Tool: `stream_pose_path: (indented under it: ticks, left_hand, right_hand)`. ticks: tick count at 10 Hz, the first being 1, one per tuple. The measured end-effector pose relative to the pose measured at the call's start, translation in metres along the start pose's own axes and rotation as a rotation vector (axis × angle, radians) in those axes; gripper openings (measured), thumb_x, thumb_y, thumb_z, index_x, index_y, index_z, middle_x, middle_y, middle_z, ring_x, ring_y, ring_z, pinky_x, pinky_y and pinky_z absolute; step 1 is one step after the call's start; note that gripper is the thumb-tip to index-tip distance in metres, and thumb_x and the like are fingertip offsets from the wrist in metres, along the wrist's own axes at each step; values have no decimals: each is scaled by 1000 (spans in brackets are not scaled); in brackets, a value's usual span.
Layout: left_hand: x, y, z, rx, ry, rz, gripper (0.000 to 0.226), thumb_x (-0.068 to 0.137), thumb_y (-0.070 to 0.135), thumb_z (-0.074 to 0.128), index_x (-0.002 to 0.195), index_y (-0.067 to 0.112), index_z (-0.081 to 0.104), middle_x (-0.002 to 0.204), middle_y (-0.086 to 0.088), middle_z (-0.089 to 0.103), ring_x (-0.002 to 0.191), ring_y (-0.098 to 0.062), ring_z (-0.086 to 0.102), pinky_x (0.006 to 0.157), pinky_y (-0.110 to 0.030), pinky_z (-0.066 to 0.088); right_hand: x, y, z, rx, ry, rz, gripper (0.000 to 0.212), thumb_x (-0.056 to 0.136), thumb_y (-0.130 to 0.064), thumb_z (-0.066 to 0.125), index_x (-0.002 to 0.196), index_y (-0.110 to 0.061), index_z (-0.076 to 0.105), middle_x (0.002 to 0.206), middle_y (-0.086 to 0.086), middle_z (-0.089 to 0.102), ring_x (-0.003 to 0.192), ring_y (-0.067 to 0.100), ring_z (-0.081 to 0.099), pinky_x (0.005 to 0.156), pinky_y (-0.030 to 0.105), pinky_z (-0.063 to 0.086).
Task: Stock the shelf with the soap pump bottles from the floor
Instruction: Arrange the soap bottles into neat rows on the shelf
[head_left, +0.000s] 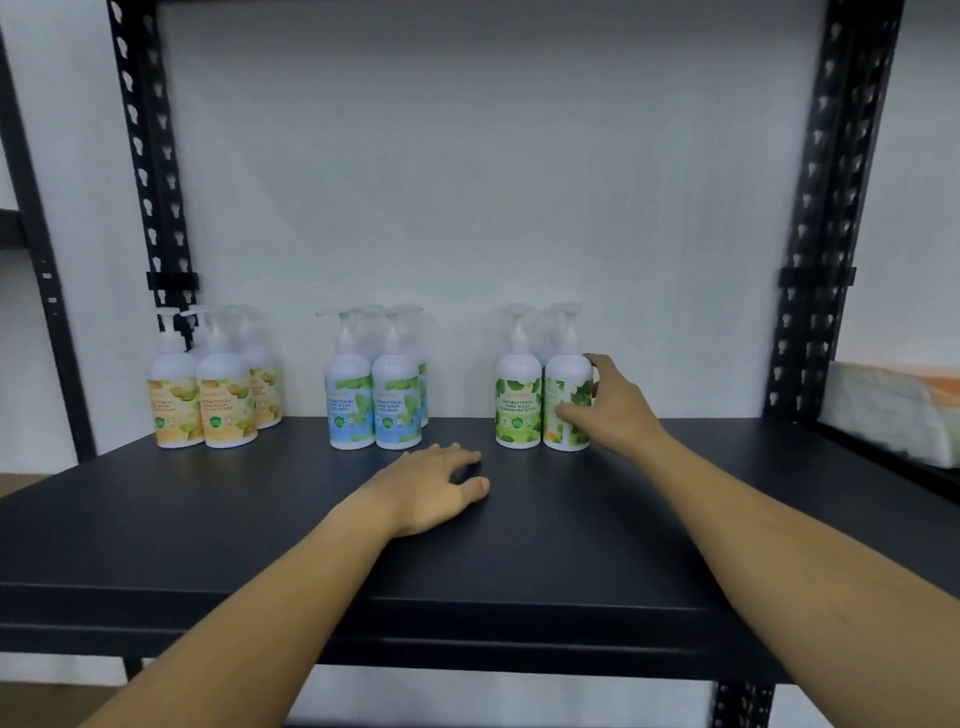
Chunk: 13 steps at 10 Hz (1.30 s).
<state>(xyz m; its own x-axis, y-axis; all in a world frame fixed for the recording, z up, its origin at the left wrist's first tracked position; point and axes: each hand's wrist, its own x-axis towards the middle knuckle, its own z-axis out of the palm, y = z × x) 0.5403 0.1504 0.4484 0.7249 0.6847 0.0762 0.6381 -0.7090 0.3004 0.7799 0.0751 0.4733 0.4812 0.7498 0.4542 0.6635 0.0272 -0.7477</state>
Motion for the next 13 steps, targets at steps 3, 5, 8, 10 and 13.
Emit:
stream_pose_path:
  ticks: [3, 5, 8, 10, 13]
  left_hand:
    - [-5, 6, -3, 6, -13, -12, 57, 101, 52, 40, 155, 36, 28, 166, 6, 15, 153, -16, 8, 122, -38, 10]
    - [-6, 6, -3, 10, -15, -12, 57, 101, 52, 40, 155, 36, 28, 165, 6, 15, 153, -16, 9, 122, -38, 10]
    - [-4, 5, -3, 0, -4, -14, 58, 101, 53, 41, 154, 36, 29, 165, 7, 16, 153, -15, 10, 123, -40, 13]
    - [-4, 4, -2, -10, 3, -12, 57, 101, 52, 43, 154, 35, 30, 165, 7, 17, 153, -15, 11, 123, -39, 13]
    - [-4, 3, -1, -22, 6, -13, 58, 100, 52, 43, 154, 36, 31, 165, 7, 17, 153, -15, 11, 123, -41, 14]
  right_hand:
    - [-2, -1, 8, -38, 9, -25, 79, 75, -34, 77, 136, -31, 26, 115, 4, 61, 92, 15, 67, 77, 35, 58]
    - [-9, 2, -1, -29, -89, -78, 77, 83, -13, 70, 143, -35, 26, 100, -12, 61, 84, -1, 61, 61, 13, 45]
    - [-5, 8, -2, -29, -8, -78, 78, 78, -15, 78, 136, -31, 28, 99, -6, 64, 87, 9, 66, 68, 24, 52]
    - [-9, 8, -9, -68, -51, -68, 79, 82, -10, 70, 142, -33, 25, 90, -15, 55, 80, 5, 62, 59, 18, 46]
    - [-9, 6, -6, -69, -31, -101, 79, 81, -12, 77, 140, -30, 28, 89, -16, 52, 76, 3, 59, 56, 17, 44]
